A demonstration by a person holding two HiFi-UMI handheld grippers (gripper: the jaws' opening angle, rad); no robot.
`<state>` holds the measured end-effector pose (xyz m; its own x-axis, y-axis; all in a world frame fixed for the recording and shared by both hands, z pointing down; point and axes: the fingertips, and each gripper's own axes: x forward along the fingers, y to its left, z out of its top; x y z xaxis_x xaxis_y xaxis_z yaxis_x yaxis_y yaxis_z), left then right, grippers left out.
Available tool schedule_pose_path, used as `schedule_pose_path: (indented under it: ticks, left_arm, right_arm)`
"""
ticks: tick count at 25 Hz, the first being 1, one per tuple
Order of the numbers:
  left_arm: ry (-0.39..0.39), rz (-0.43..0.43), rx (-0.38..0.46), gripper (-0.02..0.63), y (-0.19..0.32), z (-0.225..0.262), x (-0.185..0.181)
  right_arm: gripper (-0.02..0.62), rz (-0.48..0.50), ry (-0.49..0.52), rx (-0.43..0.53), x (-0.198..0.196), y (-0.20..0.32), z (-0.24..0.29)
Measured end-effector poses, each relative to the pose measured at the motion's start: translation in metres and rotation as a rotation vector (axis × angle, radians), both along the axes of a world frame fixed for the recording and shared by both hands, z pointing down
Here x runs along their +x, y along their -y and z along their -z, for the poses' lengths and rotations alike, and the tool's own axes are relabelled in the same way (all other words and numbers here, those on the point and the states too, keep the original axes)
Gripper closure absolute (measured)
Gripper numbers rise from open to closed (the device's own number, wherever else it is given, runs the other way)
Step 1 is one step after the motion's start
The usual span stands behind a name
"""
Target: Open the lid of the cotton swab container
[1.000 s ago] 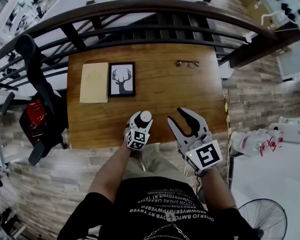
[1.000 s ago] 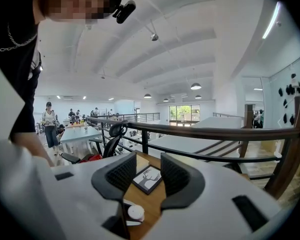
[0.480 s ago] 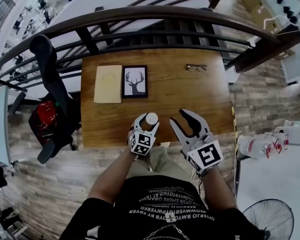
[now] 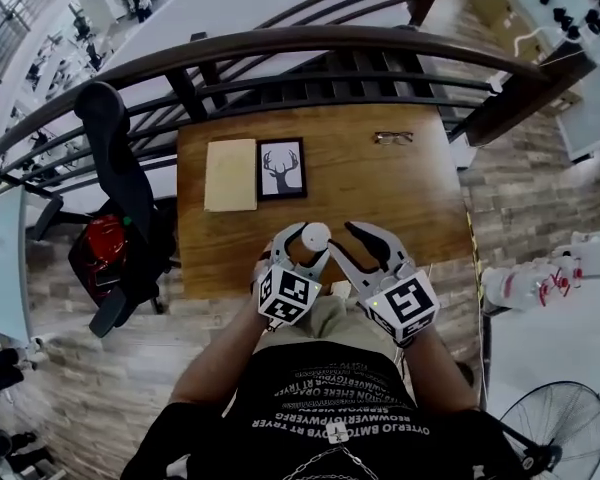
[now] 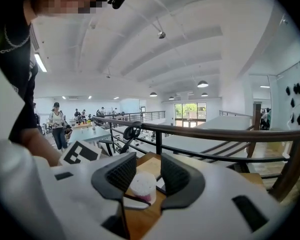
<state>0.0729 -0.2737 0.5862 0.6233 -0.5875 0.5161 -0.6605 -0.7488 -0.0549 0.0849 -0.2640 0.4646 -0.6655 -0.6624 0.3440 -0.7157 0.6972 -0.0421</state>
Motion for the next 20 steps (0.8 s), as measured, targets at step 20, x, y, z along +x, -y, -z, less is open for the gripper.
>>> schedule_pose_path:
  ticks: [20]
  left_arm:
    - [0.086,-0.13,0.024,0.33,-0.017,0.067,-0.027]
  right_arm:
    - [0.309,0.106,-0.116,-0.092,-0.064,-0.016,-0.003]
